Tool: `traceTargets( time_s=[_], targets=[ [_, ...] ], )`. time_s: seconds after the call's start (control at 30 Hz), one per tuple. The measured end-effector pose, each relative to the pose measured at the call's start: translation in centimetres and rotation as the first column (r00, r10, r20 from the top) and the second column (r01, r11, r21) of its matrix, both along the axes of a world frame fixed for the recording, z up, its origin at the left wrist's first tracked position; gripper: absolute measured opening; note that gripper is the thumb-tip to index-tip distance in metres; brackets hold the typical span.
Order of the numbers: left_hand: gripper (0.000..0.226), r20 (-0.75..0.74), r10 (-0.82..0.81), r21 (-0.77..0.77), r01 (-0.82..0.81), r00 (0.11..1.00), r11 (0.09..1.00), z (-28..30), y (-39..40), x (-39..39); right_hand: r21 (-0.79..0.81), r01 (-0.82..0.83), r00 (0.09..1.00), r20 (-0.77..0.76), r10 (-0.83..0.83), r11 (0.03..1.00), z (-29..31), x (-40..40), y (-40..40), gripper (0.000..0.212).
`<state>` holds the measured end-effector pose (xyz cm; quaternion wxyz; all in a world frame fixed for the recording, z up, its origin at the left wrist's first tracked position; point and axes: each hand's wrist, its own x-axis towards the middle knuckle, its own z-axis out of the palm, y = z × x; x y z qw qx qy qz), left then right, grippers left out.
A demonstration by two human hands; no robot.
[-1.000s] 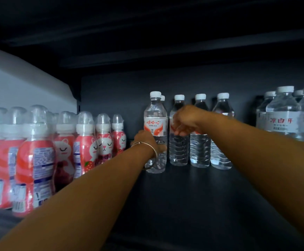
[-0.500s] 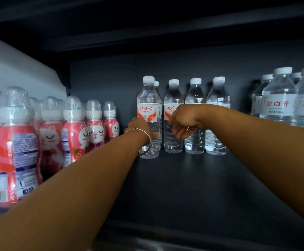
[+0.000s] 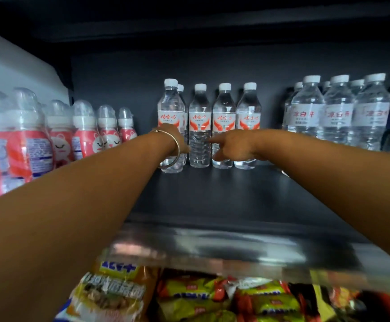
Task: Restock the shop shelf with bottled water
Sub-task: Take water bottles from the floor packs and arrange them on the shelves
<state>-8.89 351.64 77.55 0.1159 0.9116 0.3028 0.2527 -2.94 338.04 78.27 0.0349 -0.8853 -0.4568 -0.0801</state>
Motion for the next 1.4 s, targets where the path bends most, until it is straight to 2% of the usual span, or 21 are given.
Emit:
traceTargets(
  time_s=[0.1,0.17,0.43,0.6,0.7,0.77,0.93,1.13,1.2,1.23,1.33,1.4],
  targets=[
    [0.045,0.018,-0.057,0.053,0.056,0.998,0.997,-0.6,-3.9,-1.8,-0.025,0.008,0.998,0.062,-0.006,1.0,-0.7,-1.9,-2.6,0.052],
    [0.046,0.031,-0.111,0.093,0.107,0.993,0.99,-1.0,-6.7,-3.1,-0.013,0.005,0.995,0.097,-0.003,1.0,-1.3,-3.2,-4.8,0.053],
    [0.055,0.152,-0.23,0.128,0.212,0.961,0.969,-5.9,-18.1,-8.5,0.189,0.024,0.987,0.153,-0.054,0.982,-5.7,-7.9,-16.9,0.051],
    [0.055,0.094,-0.276,0.11,0.266,0.957,0.958,-11.8,-25.4,-11.1,0.136,0.023,0.978,0.201,-0.05,0.99,-12.2,-11.0,-24.1,0.042],
    [0.049,0.074,-0.282,0.124,0.272,0.957,0.954,-17.2,-28.5,-11.6,0.203,-0.102,0.924,0.383,0.017,0.974,-17.2,-11.9,-27.5,0.046],
    [0.045,0.086,-0.299,0.124,0.288,0.95,0.95,-21.1,-30.1,-11.7,0.195,-0.15,0.906,0.418,0.056,0.969,-21.0,-12.5,-29.1,0.045],
    [0.046,0.01,-0.364,-0.015,0.364,0.931,0.931,-33.8,-32.3,-11.0,0.009,-0.07,0.979,0.192,0.067,0.997,-34.5,-11.8,-31.5,0.038],
    [0.042,-0.203,-0.396,-0.189,0.361,0.895,0.913,-54.6,-33.0,-11.3,-0.159,-0.089,0.987,-0.145,0.066,0.983,-55.3,-12.0,-32.4,0.021],
    [0.041,-0.226,-0.419,-0.239,0.367,0.879,0.899,-61.8,-33.2,-12.3,-0.175,-0.108,0.963,-0.263,0.06,0.979,-62.3,-12.5,-32.4,0.031],
    [0.041,-0.236,-0.43,-0.265,0.368,0.872,0.891,-65.2,-33.3,-12.8,-0.167,-0.09,0.961,-0.272,0.042,0.982,-65.5,-12.7,-32.5,0.035],
    [0.046,-0.31,-0.419,-0.335,0.314,0.854,0.888,-74.2,-33.9,-14.2,-0.25,-0.07,0.885,-0.462,-0.055,0.966,-75.3,-14.1,-33.0,0.034],
    [0.049,-0.352,-0.425,-0.378,0.289,0.834,0.879,-79.5,-34.1,-15.0,-0.248,-0.051,0.808,-0.579,-0.106,0.967,-81.5,-15.3,-33.5,0.035]
  ],
)
